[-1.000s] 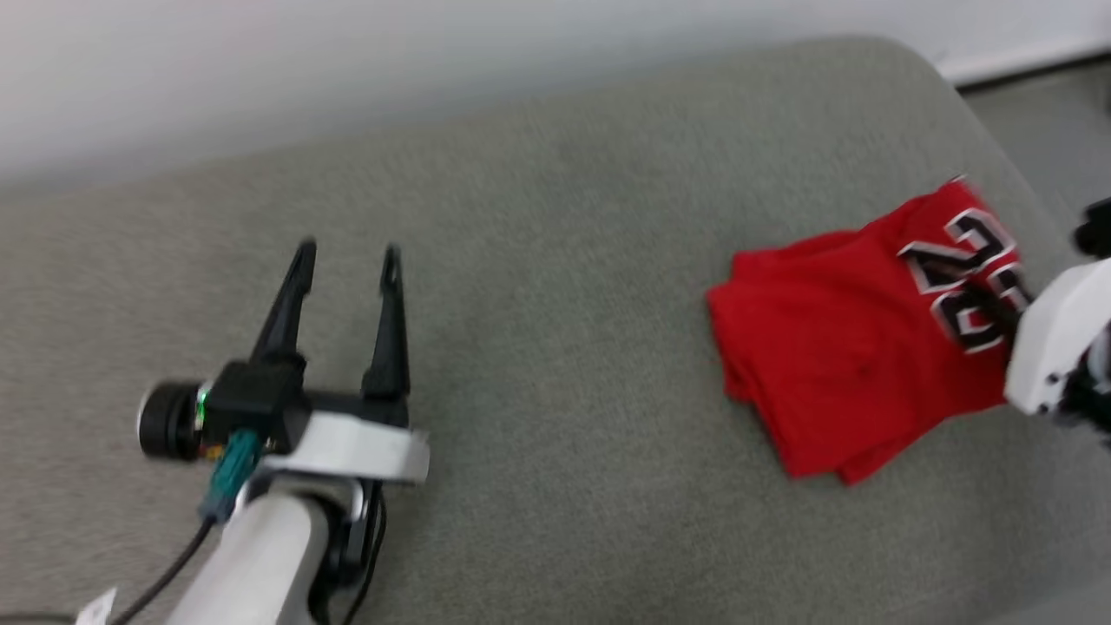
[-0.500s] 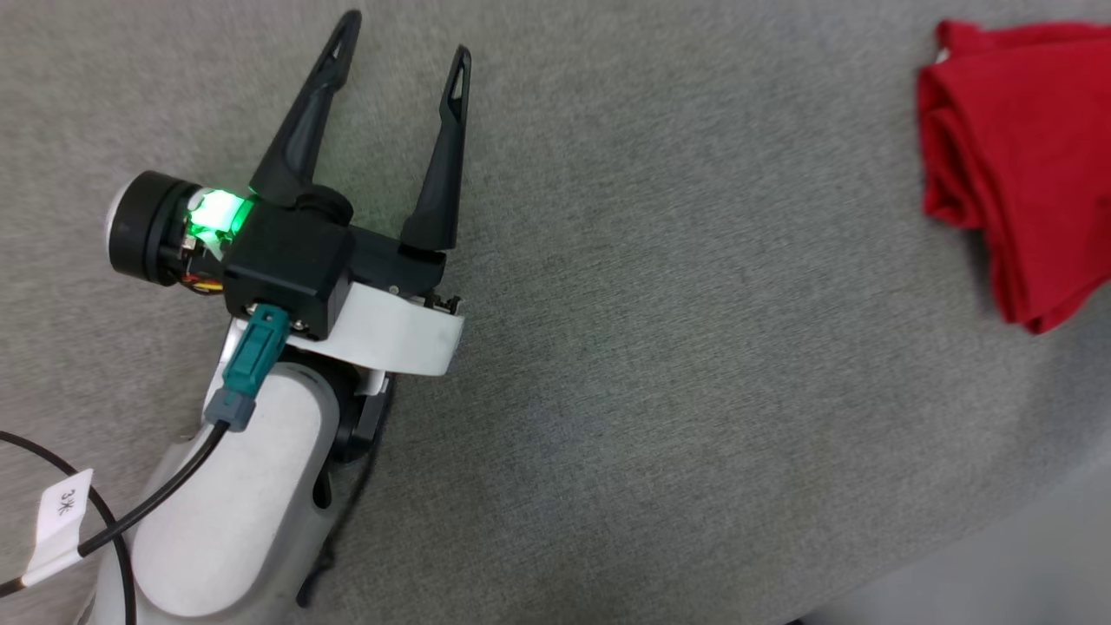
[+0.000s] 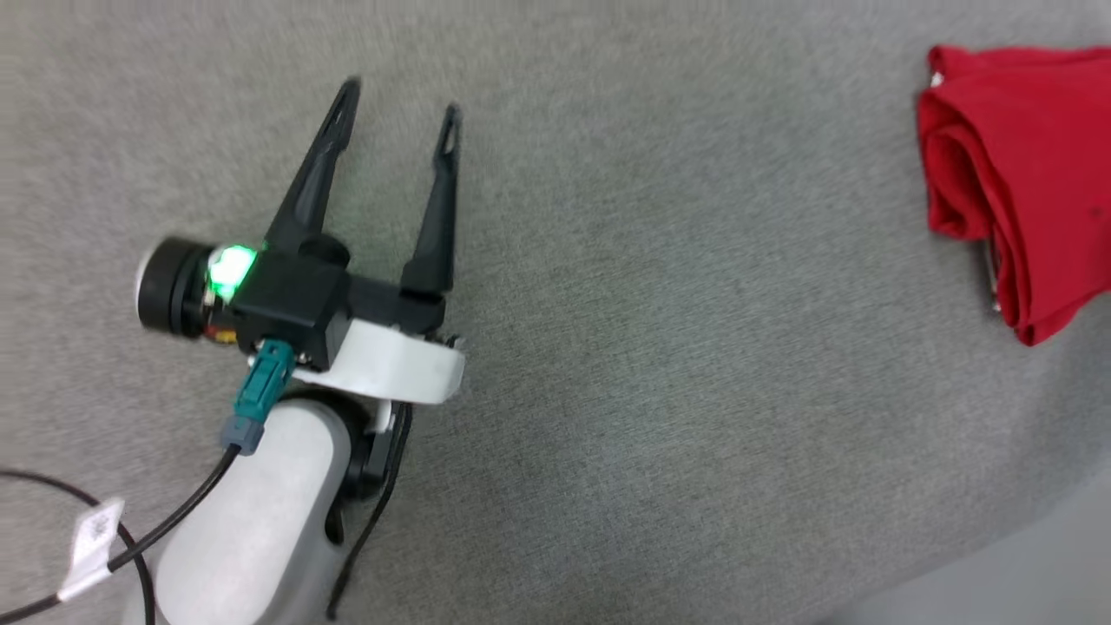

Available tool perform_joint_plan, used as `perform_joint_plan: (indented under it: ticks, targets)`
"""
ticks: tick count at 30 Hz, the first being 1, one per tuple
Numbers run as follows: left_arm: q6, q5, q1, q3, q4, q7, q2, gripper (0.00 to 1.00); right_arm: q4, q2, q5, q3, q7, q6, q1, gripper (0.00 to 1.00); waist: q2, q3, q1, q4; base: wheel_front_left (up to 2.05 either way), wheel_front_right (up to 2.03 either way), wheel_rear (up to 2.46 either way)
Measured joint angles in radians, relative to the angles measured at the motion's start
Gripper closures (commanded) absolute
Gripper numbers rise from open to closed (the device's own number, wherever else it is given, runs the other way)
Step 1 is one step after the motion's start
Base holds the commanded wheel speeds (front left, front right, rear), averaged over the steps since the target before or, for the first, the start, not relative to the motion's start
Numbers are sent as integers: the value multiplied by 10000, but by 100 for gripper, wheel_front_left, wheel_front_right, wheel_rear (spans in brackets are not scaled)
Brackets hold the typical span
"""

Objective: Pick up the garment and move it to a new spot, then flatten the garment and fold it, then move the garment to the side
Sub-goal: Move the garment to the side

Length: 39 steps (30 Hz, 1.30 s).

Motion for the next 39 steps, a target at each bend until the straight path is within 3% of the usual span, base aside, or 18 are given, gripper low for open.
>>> perform_joint_plan:
  ticks: [7, 13, 19, 29, 39]
  targets:
    - [355, -644, 1443, 303, 522, -430, -119, 0, -970, 125, -307, 719, -188, 0, 1408, 0, 0, -1591, -1, 212, 0, 0, 0]
    - [612, -1166, 2716, 533, 790, -608, -169, 0, -2589, 732, -105, 1294, 69, 0, 3207, 0, 0, -2981, -2, 562, 0, 0, 0]
    - [821, -1503, 3581, 871, 1070, -765, -144, 0, -4297, 1494, 98, 1668, 447, 0, 4724, 0, 0, -3888, -2, 1370, 0, 0, 0]
    - [930, -1712, 4540, 1436, 1540, -930, 493, 0, -7158, 2464, 52, 1768, 512, 0, 6137, 0, 0, -4965, -3, 2678, 0, 0, 0]
    - [769, -1850, 5470, 1450, 1622, -1028, 621, 0, -9043, 3126, -408, 1007, 1057, 0, 8474, 0, 0, -5951, -3, 3087, 0, 0, 0]
